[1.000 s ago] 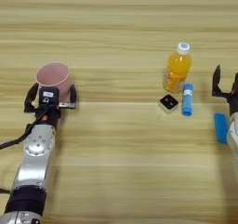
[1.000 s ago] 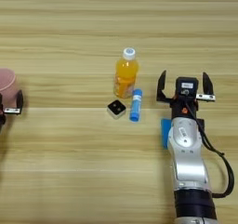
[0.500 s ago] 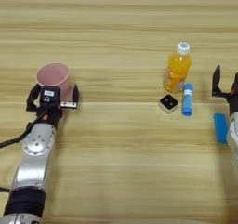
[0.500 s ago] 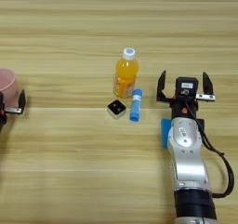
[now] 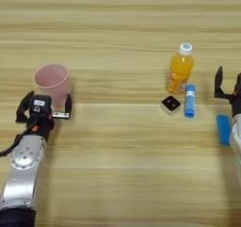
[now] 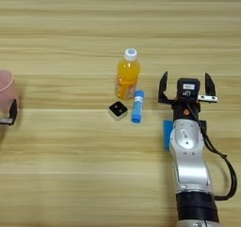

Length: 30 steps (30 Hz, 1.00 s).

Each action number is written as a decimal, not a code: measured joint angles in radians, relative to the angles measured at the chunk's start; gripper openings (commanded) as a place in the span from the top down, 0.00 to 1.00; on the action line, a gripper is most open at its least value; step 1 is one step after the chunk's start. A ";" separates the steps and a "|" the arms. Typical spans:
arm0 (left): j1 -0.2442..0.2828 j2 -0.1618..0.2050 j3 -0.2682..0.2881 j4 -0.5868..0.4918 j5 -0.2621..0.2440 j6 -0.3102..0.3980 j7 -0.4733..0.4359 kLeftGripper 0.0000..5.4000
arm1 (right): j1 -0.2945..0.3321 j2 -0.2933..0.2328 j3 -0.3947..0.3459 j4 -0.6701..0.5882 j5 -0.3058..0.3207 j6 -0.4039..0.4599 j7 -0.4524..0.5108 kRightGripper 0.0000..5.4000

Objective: Move the objects on the table

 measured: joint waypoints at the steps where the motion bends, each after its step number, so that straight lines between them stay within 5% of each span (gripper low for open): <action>1: 0.004 0.001 0.000 -0.008 0.000 0.001 -0.002 0.01 | 0.000 0.000 0.000 0.000 0.000 0.000 0.000 0.00; 8: 0.059 0.003 0.002 -0.067 0.000 0.028 -0.022 0.01 | -0.001 0.001 0.001 0.003 0.000 0.000 0.000 0.00; 30: 0.114 0.002 -0.002 -0.184 0.000 0.066 -0.043 0.01 | -0.004 0.003 0.003 0.023 -0.003 -0.002 -0.004 0.00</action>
